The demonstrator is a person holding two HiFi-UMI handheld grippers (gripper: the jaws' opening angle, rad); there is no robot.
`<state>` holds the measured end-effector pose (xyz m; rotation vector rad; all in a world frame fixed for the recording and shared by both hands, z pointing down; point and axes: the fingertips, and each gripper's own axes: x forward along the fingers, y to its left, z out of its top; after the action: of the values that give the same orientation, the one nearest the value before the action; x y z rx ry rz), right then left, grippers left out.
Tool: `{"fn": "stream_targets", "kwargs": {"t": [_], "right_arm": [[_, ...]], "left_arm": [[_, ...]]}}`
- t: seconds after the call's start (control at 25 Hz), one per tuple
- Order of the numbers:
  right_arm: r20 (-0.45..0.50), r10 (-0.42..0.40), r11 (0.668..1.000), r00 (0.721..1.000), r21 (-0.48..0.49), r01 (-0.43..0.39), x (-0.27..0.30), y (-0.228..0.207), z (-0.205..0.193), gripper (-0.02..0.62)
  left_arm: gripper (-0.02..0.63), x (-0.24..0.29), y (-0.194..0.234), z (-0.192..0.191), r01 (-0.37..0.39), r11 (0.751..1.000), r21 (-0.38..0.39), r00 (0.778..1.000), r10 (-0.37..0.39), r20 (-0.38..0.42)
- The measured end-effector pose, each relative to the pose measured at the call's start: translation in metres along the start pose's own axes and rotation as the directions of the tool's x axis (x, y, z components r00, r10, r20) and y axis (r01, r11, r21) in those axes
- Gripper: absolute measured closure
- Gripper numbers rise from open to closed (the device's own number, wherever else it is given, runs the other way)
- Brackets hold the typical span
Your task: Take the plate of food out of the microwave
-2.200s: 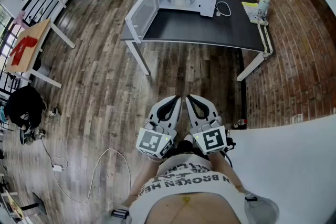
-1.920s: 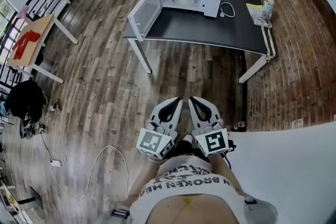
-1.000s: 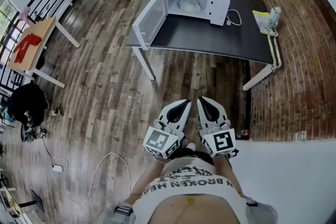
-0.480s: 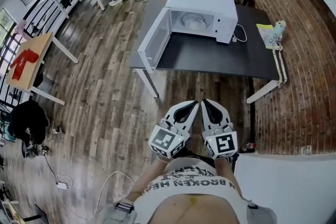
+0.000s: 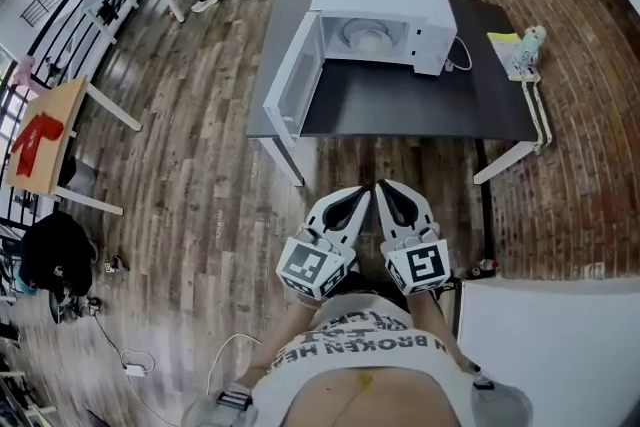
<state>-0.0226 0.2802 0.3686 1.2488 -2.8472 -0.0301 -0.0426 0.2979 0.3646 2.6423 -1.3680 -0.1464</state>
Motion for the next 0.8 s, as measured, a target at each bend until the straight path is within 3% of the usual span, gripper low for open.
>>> {"fn": "stream_targets", "kwargs": {"t": [0.48,0.8], "right_arm": [[-0.022,0.029,0.999,0.999,0.014,-0.028,0.040,-0.011,-0.008,0.588],[-0.005,0.073,0.997,0.997,0.026,-0.073,0.105,-0.066,-0.007,0.588]], "left_arm": [[0.600,0.024,0.034,0.000,-0.019,1.000,-0.018,1.000,0.019,0.001],[0.600,0.091,0.080,0.005,-0.051,0.999,-0.019,0.999,0.051,-0.003]]}}
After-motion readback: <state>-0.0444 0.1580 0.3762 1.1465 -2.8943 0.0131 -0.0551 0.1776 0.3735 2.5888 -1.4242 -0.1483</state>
